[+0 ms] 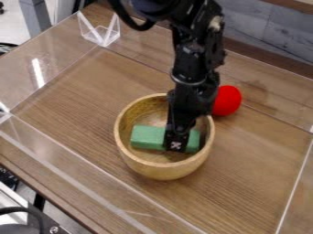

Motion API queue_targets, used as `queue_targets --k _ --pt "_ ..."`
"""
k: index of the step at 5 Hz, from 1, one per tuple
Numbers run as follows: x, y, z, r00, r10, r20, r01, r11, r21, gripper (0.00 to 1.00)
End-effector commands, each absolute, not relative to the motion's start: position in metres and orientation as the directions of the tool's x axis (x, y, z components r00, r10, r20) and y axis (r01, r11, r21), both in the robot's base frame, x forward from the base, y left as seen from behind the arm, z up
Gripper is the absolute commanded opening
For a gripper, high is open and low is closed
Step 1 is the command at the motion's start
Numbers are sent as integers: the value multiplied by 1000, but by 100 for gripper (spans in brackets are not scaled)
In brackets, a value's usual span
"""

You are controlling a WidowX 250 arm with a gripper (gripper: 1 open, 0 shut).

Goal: Put the green stick in the brown bowl

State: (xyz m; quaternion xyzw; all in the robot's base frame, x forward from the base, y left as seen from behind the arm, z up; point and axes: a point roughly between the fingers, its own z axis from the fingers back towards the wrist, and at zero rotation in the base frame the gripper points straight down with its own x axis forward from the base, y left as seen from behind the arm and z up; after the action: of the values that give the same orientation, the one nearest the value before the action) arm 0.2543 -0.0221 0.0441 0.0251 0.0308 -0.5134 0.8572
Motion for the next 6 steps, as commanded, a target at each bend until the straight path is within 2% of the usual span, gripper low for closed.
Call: queue_targets --k 1,3,4,5,6 --pt "266 -20 80 577 -816 -30 815 573 90 100" --pt "267 25 138 734 -677 60 665 733 141 100" --pt "270 25 155 830 -548 102 534 835 135 100" --pt "273 21 162 887 -438 144 421 897 138 100" --pt "281 17 160 891 -420 174 400 906 139 100"
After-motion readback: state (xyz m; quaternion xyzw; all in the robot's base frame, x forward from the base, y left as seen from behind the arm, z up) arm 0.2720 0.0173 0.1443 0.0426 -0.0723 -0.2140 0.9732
